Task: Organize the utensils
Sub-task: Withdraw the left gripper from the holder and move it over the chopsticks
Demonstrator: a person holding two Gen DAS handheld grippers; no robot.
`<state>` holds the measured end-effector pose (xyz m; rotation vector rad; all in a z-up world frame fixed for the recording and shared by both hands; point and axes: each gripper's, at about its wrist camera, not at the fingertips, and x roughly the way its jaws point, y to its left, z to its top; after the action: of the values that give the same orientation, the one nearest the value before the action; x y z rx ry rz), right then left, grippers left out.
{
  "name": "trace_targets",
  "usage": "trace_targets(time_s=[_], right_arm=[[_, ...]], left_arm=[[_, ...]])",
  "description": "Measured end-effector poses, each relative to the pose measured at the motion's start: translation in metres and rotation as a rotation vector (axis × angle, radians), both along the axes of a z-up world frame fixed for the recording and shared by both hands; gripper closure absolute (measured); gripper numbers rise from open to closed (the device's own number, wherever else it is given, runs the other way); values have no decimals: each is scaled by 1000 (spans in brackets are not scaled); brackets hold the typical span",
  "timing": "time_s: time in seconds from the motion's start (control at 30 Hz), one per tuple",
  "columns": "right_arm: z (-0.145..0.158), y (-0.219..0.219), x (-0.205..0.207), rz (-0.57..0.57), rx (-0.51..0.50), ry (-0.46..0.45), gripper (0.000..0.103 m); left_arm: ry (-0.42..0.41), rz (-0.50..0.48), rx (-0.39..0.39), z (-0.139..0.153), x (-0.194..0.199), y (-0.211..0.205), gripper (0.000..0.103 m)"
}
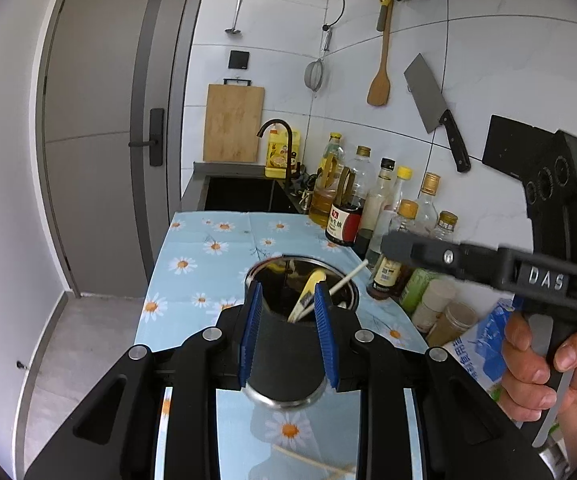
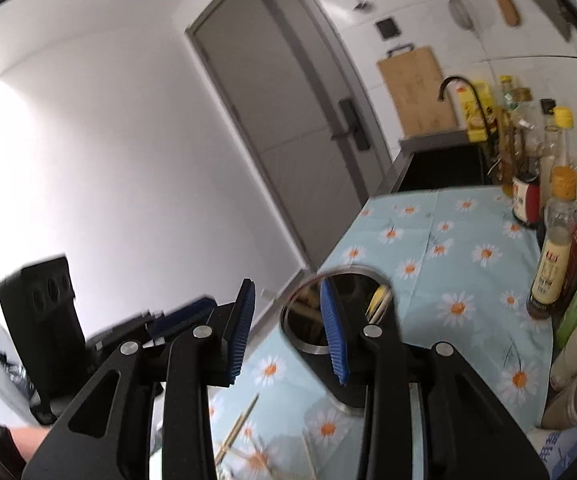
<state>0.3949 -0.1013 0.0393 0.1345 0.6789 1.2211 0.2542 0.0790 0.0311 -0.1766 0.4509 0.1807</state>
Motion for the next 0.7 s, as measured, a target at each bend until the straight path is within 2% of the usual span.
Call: trace_targets(time_s=[0.13,0.27,0.7], right_arm=[[-9,5,-19,66,-69,-10,68],[-26,4,-35,121,-128,5,68],[-82,6,-50,195,-331,31,68]], left_arm=[[14,23,-33,-5,-21,6,77],[46,61,-98,-18,-41,20,77],[247,155,-190,-74,-91,39,77]])
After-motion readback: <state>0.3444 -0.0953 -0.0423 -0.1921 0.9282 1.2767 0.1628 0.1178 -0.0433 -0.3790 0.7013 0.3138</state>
